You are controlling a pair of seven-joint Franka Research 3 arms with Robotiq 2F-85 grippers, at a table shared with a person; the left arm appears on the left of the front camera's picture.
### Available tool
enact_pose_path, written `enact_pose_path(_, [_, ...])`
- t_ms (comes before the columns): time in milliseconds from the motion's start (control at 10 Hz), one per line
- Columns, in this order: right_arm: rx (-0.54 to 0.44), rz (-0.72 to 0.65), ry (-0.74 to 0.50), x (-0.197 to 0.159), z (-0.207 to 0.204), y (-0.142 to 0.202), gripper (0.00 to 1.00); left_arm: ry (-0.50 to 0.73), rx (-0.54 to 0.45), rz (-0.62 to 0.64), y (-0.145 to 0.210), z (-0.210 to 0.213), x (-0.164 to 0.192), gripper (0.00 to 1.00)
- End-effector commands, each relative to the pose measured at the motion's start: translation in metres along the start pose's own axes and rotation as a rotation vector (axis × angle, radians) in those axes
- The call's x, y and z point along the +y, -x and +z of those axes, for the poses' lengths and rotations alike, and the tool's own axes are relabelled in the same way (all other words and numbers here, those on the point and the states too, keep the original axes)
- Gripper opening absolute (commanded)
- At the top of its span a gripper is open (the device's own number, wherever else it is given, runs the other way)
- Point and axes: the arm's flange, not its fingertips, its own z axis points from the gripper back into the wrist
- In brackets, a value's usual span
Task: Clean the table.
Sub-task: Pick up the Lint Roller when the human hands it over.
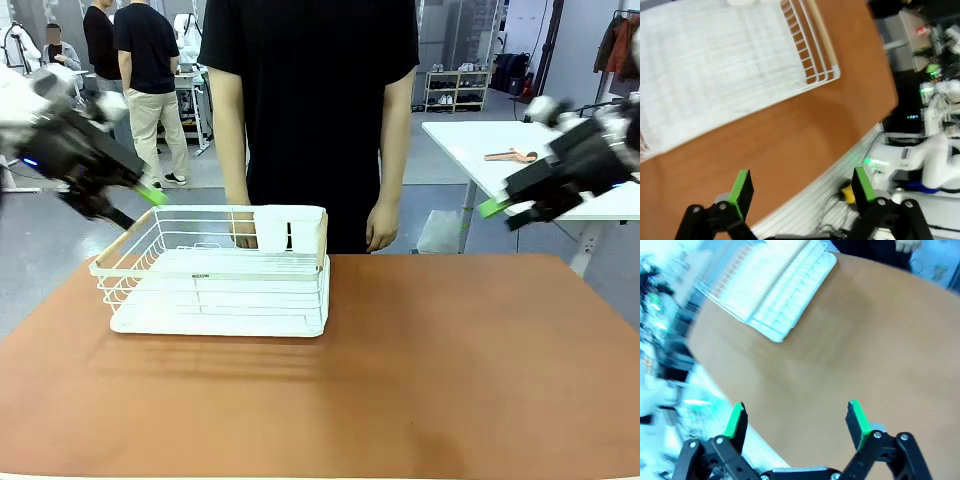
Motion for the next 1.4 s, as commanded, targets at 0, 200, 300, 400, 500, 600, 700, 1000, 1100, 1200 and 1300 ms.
enact_pose_path(0, [-0.091, -0.223, -0.194, -0.060, 0.044, 0.012, 1.00, 0.123, -0.042, 0.366, -0.007, 0.063, 0.040, 1.00])
enact_pose_path(200, [-0.174, -0.375, -0.312, -0.106, 0.094, 0.053, 1.00, 0.328, -0.210, 0.451, 0.022, 0.146, 0.079, 1.00])
enact_pose_path(300, [-0.218, -0.464, -0.379, -0.128, 0.116, 0.072, 1.00, 0.283, -0.239, 0.531, 0.037, 0.170, 0.097, 1.00])
enact_pose_path(400, [-0.232, -0.503, -0.398, -0.140, 0.136, 0.086, 1.00, 0.300, -0.279, 0.576, 0.055, 0.191, 0.114, 1.00])
enact_pose_path(500, [-0.262, -0.541, -0.383, -0.148, 0.152, 0.096, 1.00, 0.335, -0.356, 0.656, 0.074, 0.208, 0.138, 1.00])
enact_pose_path(600, [-0.277, -0.577, -0.374, -0.158, 0.163, 0.105, 1.00, 0.378, -0.442, 0.719, 0.099, 0.220, 0.163, 1.00])
enact_pose_path(700, [-0.275, -0.597, -0.378, -0.163, 0.168, 0.109, 1.00, 0.386, -0.450, 0.742, 0.113, 0.218, 0.177, 1.00])
enact_pose_path(1000, [-0.243, -0.598, -0.343, -0.163, 0.166, 0.102, 1.00, 0.355, -0.417, 0.715, 0.111, 0.204, 0.185, 1.00])
enact_pose_path(1100, [-0.274, -0.597, -0.361, -0.170, 0.172, 0.119, 1.00, 0.341, -0.423, 0.776, 0.126, 0.213, 0.193, 1.00])
enact_pose_path(1200, [-0.274, -0.597, -0.361, -0.170, 0.172, 0.119, 1.00, 0.341, -0.423, 0.776, 0.126, 0.213, 0.193, 1.00])
enact_pose_path(1300, [-0.274, -0.597, -0.361, -0.170, 0.172, 0.119, 1.00, 0.341, -0.423, 0.776, 0.126, 0.213, 0.193, 1.00])
